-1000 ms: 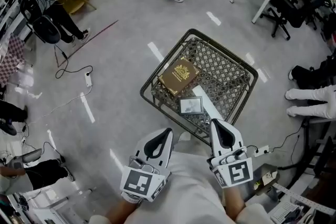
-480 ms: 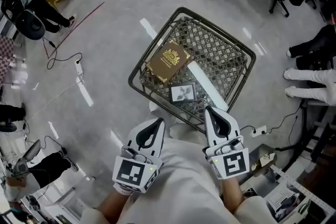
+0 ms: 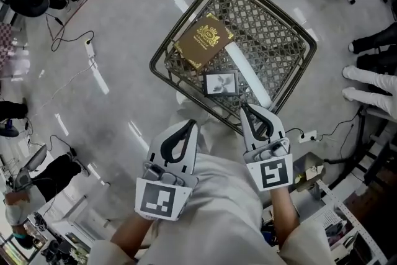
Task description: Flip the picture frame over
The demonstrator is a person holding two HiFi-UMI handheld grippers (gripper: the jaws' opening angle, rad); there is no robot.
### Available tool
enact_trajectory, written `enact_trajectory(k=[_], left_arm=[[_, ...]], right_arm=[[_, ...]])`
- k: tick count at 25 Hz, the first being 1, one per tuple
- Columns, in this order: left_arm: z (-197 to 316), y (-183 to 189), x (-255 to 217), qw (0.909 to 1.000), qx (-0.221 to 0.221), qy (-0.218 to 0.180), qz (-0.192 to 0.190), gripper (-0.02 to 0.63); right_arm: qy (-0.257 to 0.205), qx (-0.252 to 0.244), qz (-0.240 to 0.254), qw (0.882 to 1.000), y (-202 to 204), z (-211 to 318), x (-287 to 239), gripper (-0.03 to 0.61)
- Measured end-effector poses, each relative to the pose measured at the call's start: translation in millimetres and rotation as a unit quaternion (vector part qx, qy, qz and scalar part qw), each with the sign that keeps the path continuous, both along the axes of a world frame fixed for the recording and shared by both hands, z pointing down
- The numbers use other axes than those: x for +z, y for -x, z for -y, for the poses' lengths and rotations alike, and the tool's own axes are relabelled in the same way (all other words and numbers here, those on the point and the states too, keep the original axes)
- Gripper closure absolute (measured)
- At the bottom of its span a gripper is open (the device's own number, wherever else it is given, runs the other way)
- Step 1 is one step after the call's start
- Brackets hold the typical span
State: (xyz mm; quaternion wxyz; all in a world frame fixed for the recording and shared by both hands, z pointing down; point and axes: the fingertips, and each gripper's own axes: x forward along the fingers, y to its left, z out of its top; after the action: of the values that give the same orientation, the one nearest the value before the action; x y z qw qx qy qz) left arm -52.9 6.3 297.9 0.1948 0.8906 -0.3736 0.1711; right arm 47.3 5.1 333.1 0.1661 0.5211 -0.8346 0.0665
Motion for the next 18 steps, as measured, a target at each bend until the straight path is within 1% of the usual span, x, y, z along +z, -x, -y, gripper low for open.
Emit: enact_trajectory(k=[3,6,8,10,13,15,18], left_arm=[[2,4,10,0.9999,-0.012,-0.006,0.000,0.597],[1,4,23,0.9998,-0.022,0.001,-0.002,0.597],[0,4,32,0.9996,-0.027,0.005,0.002,0.597],[1,2,40,0.9996,-0.027,0.006,0.009,0.597],[3,-2,47,0.9996,-0.025,-0.003,0.016,0.597],[0,-3,52,0.9995,-0.022,-0.004,0.021,0.597],[-2,-5,63,0.9994,-0.016,-0.002,0.030,0.597]], right_arm=[[0.022,-0.026,-0.020,0.999,6,-2,28,0.558],[0.050,-0.057,-0.036,0.997,9,-6,54,0.551],[0.062,-0.077,-0.043,0.994,11,-8,70,0.536],[0.071,-0.088,-0.042,0.993,12,-7,85,0.503],[0.086,-0.112,-0.051,0.989,14,-5,107,0.499],[0.091,-0.127,-0.060,0.986,16,-4,122,0.498],[0.083,-0.152,-0.073,0.982,20,2,142,0.498]])
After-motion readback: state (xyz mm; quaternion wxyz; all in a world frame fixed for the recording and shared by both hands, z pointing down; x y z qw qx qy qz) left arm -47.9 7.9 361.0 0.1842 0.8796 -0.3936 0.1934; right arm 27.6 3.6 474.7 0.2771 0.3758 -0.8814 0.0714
